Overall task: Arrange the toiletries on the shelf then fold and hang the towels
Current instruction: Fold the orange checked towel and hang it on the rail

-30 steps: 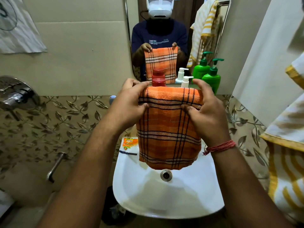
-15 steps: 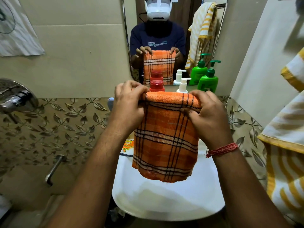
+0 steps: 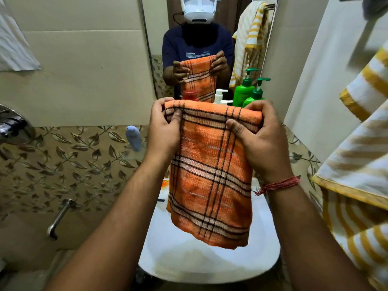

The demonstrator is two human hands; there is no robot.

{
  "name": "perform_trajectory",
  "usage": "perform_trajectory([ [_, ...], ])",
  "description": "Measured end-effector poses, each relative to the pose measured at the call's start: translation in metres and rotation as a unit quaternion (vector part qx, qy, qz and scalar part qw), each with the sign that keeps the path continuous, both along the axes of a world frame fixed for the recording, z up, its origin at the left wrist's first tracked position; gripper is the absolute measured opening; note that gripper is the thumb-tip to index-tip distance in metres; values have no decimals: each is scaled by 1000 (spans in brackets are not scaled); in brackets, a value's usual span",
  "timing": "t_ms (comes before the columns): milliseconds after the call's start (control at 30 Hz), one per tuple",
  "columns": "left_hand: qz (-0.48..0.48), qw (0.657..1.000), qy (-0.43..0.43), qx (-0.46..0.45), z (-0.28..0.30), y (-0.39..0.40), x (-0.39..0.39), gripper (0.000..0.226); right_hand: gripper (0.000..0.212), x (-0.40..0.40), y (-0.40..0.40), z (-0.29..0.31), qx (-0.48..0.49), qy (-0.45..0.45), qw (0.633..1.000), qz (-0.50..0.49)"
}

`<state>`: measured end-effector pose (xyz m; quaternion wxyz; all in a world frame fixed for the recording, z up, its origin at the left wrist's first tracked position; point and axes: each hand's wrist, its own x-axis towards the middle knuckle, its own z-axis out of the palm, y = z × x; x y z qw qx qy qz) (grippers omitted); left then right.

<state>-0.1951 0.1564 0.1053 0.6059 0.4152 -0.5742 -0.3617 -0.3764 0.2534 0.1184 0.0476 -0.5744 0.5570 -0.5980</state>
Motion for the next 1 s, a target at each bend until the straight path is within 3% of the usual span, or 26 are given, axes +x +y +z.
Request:
perform_trajectory([
  [200,-4,998,3,-57,14,-12,-30,26,41,-4,3,16,-39,19,998,-39],
  [333,-74,993,15,-93,37,-31,-48,24,39,-11,6,40,-62,60,989,-120],
  [633,-248,964,41,-86,102,-71,-92,20,42,-16,11,126,26,183,938,-293],
  [800,-291,951,41,-93,150,-77,-132,24,40,-21,21,183,111,307,879,-349],
  [1000,-322,938,56,-119,233,-78,-189,28,36,-56,20,267,166,460,763,-423],
])
